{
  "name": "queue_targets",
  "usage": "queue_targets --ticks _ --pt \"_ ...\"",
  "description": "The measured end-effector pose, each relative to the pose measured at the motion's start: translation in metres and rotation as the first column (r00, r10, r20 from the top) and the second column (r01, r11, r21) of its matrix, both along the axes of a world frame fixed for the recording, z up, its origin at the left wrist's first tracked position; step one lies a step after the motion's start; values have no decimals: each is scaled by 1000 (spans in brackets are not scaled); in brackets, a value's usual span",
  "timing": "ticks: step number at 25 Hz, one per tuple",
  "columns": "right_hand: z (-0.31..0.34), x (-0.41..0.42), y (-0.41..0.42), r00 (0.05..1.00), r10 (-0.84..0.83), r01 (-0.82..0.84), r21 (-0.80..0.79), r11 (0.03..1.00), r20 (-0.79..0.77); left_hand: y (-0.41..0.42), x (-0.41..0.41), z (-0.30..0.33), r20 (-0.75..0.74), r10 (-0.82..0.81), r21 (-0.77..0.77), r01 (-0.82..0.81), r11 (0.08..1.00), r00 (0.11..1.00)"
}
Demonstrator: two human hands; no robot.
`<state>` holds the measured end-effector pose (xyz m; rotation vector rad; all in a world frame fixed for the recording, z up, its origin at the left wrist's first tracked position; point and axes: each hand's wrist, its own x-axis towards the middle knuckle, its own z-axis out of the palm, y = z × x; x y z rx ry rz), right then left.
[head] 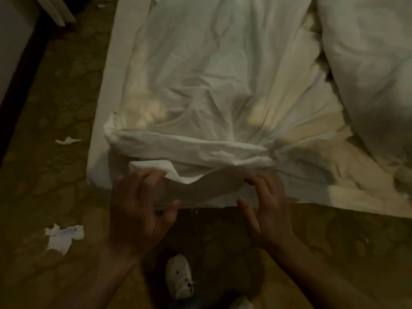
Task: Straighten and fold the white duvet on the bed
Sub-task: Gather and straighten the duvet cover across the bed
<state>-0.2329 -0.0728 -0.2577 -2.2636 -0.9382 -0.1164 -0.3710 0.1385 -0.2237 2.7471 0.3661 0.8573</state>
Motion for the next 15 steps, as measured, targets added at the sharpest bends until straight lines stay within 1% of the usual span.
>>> queue_targets --ticks 2,3,4,6,8,10,12,15 --pt "-8 -4 8 999 45 -46 -61 997 -12 -3 -17 -14 -65 16 -131 -25 991 998" --pt "-8 -5 18 997 76 -77 -75 994 -21 -1 -19 -17 -103 21 -162 -38 986 994" --pt "-6 -7 28 995 97 -100 -91 991 -37 1 -16 -18 -125 19 -177 -41 983 992" --pt "-5 -6 46 995 86 -92 -148 985 -48 7 -3 -14 -134 -12 -175 -12 984 991" --pt "-8 -2 61 998 53 -56 -221 974 -22 13 11 -14 -144 -28 -104 13 995 989" --pt "-15 4 74 999 29 -33 -281 959 -17 22 23 -20 -197 -12 5 13 1000 980" --pt "-25 11 79 1000 -3 7 -262 965 17 36 33 -27 -245 -12 81 32 996 970" --pt "-36 23 82 994 -33 57 -237 970 107 72 56 -34 -250 -8 193 58 979 968"
